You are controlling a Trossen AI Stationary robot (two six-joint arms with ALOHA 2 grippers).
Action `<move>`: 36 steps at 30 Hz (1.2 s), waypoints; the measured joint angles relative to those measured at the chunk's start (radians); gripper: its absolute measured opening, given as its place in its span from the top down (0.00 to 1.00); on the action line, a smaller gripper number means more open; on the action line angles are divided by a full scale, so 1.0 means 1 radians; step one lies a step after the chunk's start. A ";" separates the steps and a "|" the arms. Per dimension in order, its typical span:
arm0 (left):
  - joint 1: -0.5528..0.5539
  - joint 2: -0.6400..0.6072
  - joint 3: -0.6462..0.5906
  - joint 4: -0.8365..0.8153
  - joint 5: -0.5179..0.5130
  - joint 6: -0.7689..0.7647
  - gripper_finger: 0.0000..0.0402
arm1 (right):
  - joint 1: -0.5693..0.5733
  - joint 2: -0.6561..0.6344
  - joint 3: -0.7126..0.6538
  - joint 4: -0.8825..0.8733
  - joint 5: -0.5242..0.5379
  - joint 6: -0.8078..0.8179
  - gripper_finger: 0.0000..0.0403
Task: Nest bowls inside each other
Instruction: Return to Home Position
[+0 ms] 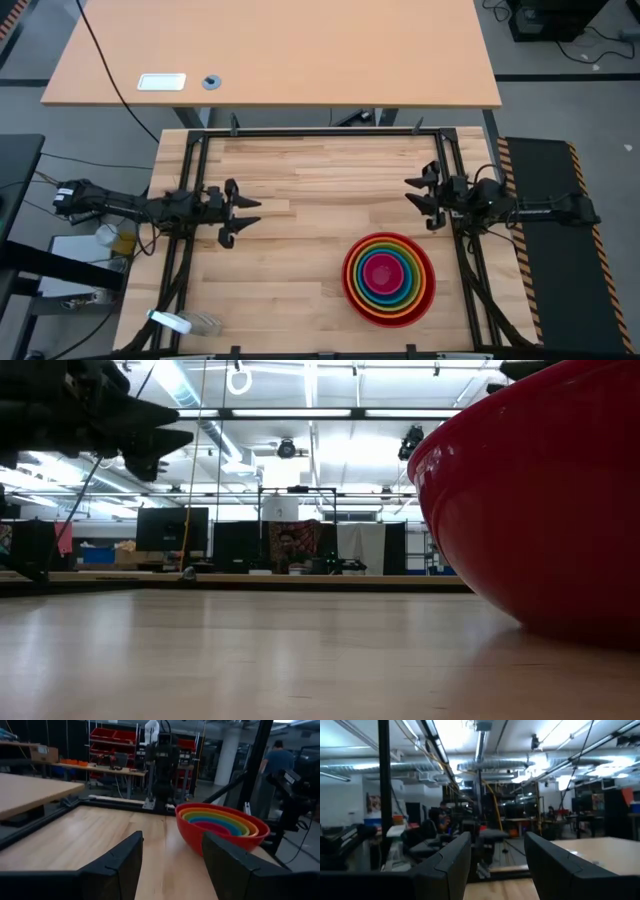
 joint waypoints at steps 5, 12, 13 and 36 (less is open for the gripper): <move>-0.001 -0.004 -0.047 0.067 0.000 -0.042 0.49 | 0.000 0.000 -0.031 -0.008 0.001 0.023 0.52; -0.018 -0.004 -0.048 0.063 0.000 -0.069 0.49 | 0.000 0.000 -0.031 -0.004 0.019 0.041 0.52; -0.019 -0.004 -0.048 0.064 0.001 -0.070 0.49 | 0.000 0.001 -0.031 -0.004 0.042 0.053 0.52; -0.017 -0.001 -0.049 -0.021 0.000 -0.005 0.49 | 0.000 0.002 -0.031 -0.431 0.034 0.127 0.52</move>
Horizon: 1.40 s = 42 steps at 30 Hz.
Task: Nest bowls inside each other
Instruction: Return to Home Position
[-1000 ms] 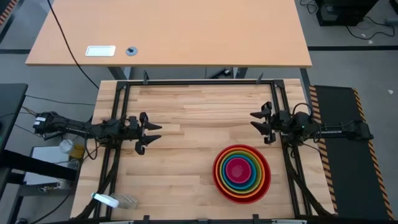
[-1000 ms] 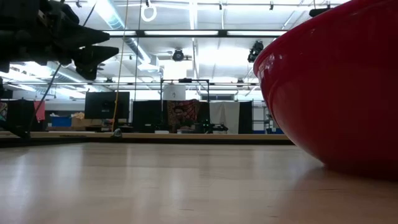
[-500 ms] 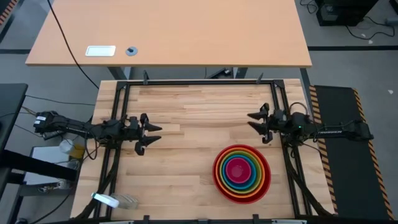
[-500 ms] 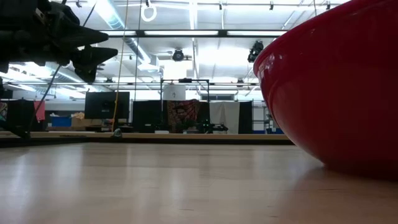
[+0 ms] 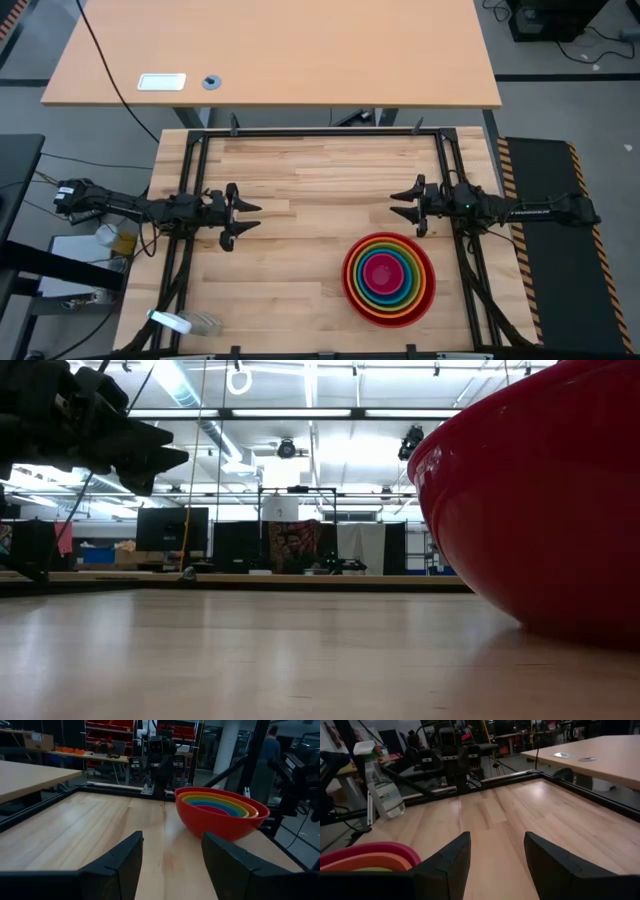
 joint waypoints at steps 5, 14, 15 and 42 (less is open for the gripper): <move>0.000 0.000 0.000 0.000 0.000 0.002 0.49 | 0.000 0.000 0.000 0.000 0.000 -0.001 0.52; 0.000 0.000 0.000 0.000 0.000 0.002 0.49 | 0.000 0.000 0.000 0.000 0.000 -0.002 0.52; 0.000 0.000 0.000 0.000 0.000 0.002 0.49 | 0.000 0.000 0.000 0.000 0.000 -0.002 0.52; 0.106 -0.255 -0.001 -0.060 -0.002 0.050 0.49 | 0.000 0.000 0.000 0.000 0.000 -0.002 0.52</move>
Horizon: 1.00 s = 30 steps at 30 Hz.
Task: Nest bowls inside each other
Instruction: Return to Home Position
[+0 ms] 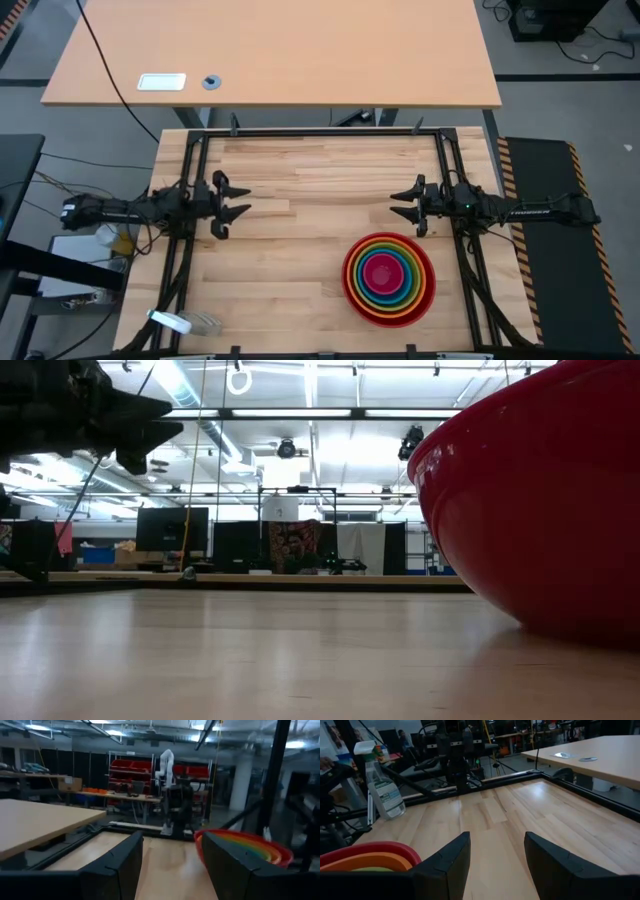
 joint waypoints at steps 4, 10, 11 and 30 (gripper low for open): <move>0.003 -0.034 0.000 -0.048 0.001 0.037 0.49 | 0.000 0.000 0.000 0.000 0.000 0.000 0.52; 0.003 -0.033 0.000 -0.045 0.002 0.032 0.49 | 0.000 0.000 0.000 0.000 0.000 0.000 0.52; 0.003 -0.033 0.000 -0.046 0.002 0.032 0.49 | 0.000 0.000 0.000 0.000 0.000 0.000 0.52; 0.003 -0.033 0.000 -0.046 0.002 0.031 0.49 | 0.000 0.000 0.000 0.000 0.000 0.000 0.52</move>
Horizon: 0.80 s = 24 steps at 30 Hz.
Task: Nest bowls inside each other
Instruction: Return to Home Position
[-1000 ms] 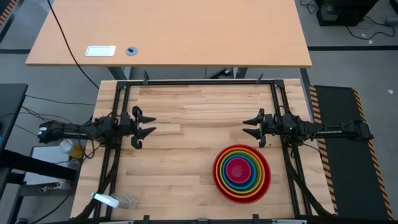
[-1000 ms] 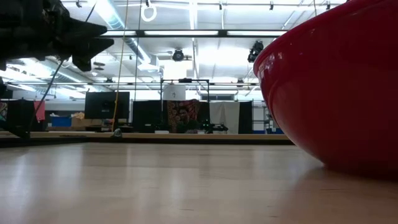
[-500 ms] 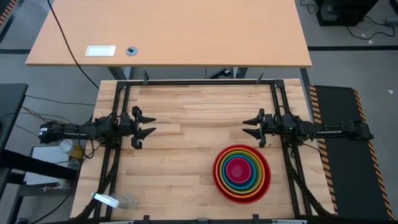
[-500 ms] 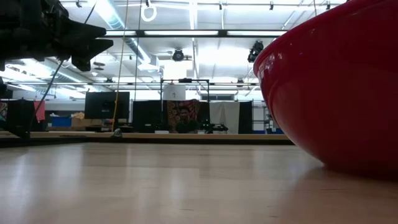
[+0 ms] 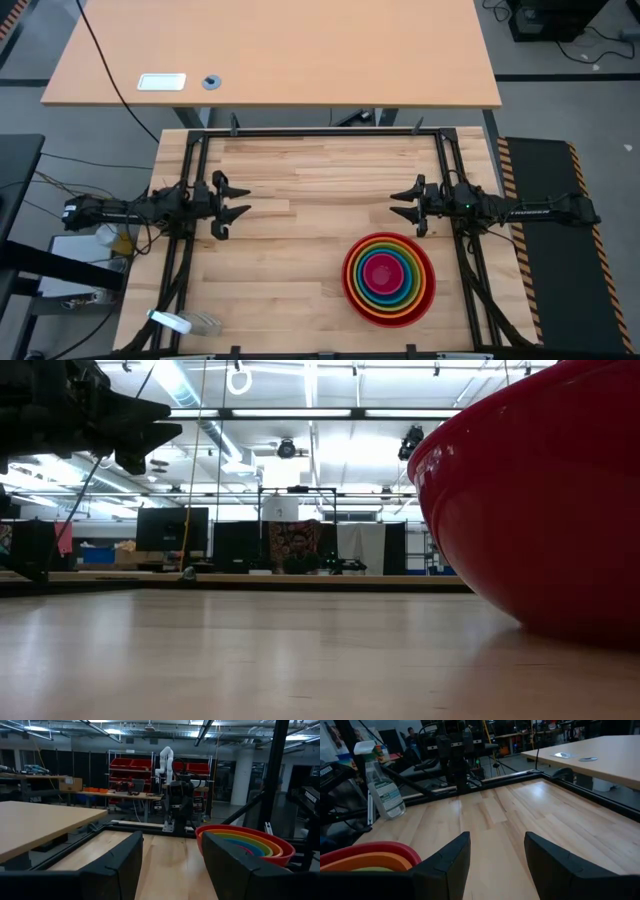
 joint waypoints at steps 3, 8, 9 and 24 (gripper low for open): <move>0.000 0.000 0.000 0.000 0.000 0.000 0.49 | 0.000 0.000 0.000 0.000 0.000 0.000 0.52; 0.000 0.000 0.000 0.000 0.000 0.000 0.49 | 0.000 0.000 0.000 -0.002 0.000 0.005 0.52; 0.000 0.000 0.000 0.000 0.000 -0.001 0.49 | 0.000 -0.001 0.000 -0.013 -0.002 0.003 0.52; 0.000 0.000 0.000 0.000 0.000 -0.001 0.49 | 0.001 -0.001 0.000 0.181 0.160 -0.052 0.52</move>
